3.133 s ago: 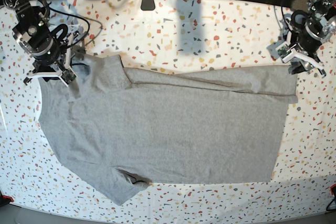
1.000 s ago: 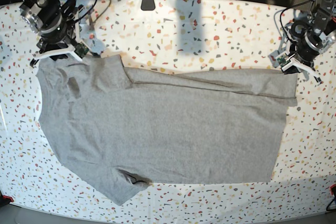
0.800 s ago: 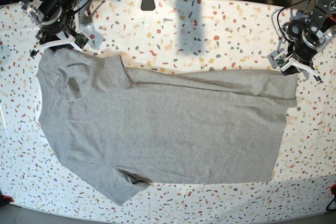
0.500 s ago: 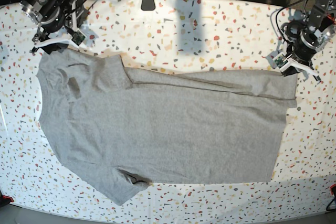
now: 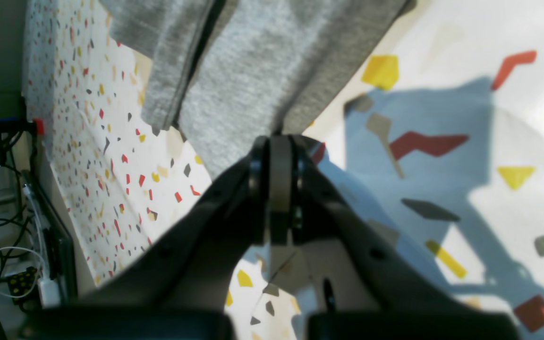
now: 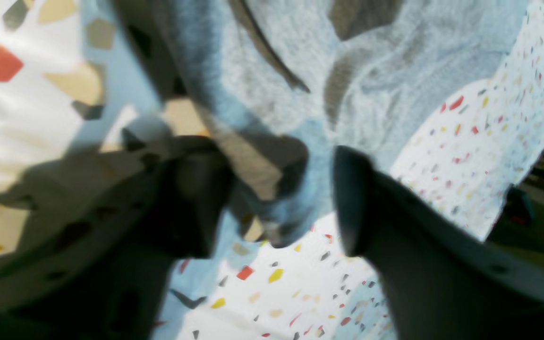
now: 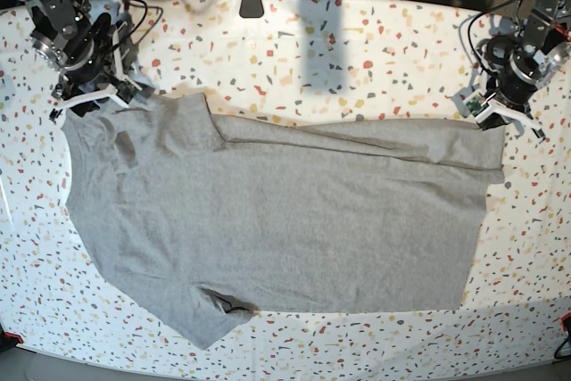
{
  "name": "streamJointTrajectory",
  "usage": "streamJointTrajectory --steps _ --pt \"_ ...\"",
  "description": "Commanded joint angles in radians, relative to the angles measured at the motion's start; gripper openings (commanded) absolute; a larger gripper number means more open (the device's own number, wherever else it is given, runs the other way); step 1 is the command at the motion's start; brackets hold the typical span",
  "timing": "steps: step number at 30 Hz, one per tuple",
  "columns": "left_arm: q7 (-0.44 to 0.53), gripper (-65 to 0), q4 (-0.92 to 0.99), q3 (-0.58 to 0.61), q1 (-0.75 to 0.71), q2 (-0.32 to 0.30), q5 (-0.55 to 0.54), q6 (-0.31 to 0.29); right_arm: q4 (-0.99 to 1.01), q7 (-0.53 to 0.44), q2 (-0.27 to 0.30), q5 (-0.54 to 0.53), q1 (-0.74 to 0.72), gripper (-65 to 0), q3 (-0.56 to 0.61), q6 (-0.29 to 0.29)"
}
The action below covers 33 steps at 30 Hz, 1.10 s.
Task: Fold the T-shirt properly
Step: 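Reposition both grippers onto the shirt edges nearest the robot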
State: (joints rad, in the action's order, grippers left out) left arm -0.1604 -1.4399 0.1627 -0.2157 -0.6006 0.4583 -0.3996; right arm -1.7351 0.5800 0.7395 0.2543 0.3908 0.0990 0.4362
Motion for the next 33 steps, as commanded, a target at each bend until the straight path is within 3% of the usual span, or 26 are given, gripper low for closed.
streamJointTrajectory --steps 1,6,10,17,21,23,33 --pt "-0.043 -65.0 -0.002 -0.004 0.0 -0.012 -0.001 -0.021 -0.005 0.014 0.017 0.007 -0.003 -38.9 -0.006 -0.003" --pt "-0.051 -65.0 -0.002 -0.004 -0.006 -0.03 -0.053 -0.022 -0.005 0.03 0.017 0.0 -0.003 -63.9 -0.007 -0.055" --pt "-0.048 -65.0 -0.002 -0.004 -0.009 -0.053 -0.092 -0.023 -0.005 0.021 0.019 0.0 -0.003 -65.0 -0.007 -0.136" --pt "-0.048 -65.0 -0.002 -0.004 -0.018 -0.059 -0.12 -0.023 -0.005 0.027 0.02 0.0 -0.003 -65.0 -0.007 -0.136" --pt "-0.047 -65.0 -0.002 -0.004 -0.017 -0.06 -0.12 -0.023 -0.005 0.029 0.02 0.001 -0.003 -40.8 -0.007 -0.118" --pt "-0.047 -65.0 -0.002 -0.004 -0.017 -0.059 -0.12 -0.023 -0.005 0.029 0.02 0.001 -0.003 -32.9 -0.007 -0.103" --pt "-0.048 -65.0 -0.002 -0.004 -0.017 -0.059 -0.12 -0.023 -0.003 0.006 0.019 0.0 -0.002 -31.8 -0.007 -0.014"
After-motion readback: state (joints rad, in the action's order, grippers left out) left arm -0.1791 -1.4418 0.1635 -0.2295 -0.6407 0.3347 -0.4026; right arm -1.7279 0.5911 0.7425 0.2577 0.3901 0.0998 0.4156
